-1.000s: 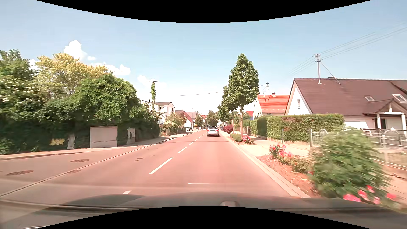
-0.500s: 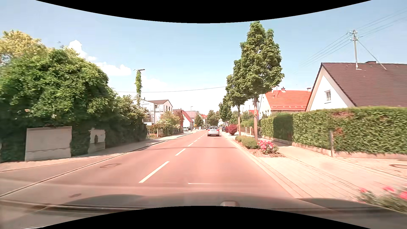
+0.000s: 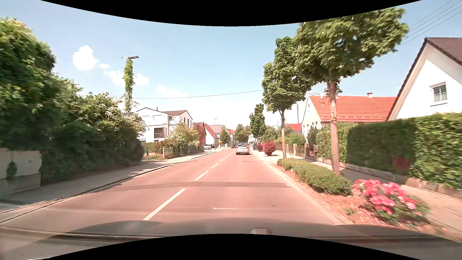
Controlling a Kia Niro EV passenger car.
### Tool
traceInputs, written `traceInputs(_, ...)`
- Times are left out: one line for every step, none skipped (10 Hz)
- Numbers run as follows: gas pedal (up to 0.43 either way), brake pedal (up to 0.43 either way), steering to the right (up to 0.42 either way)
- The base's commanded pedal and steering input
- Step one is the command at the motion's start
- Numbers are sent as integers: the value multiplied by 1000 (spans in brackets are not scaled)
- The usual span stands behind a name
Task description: Follow the waypoints while adhering to traffic rules and regulations
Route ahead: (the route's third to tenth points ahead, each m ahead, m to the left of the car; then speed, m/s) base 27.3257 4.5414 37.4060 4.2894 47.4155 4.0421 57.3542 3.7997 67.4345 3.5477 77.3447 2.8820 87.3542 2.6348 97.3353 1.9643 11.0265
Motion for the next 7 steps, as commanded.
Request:
traceInputs(130, 0, -3)
traceInputs(130, 0, -3)
traceInputs(130, 0, -3)
traceInputs(130, 0, -3)
traceInputs(130, 0, -3)
traceInputs(130, 0, -3)
traceInputs(138, 0, -3)
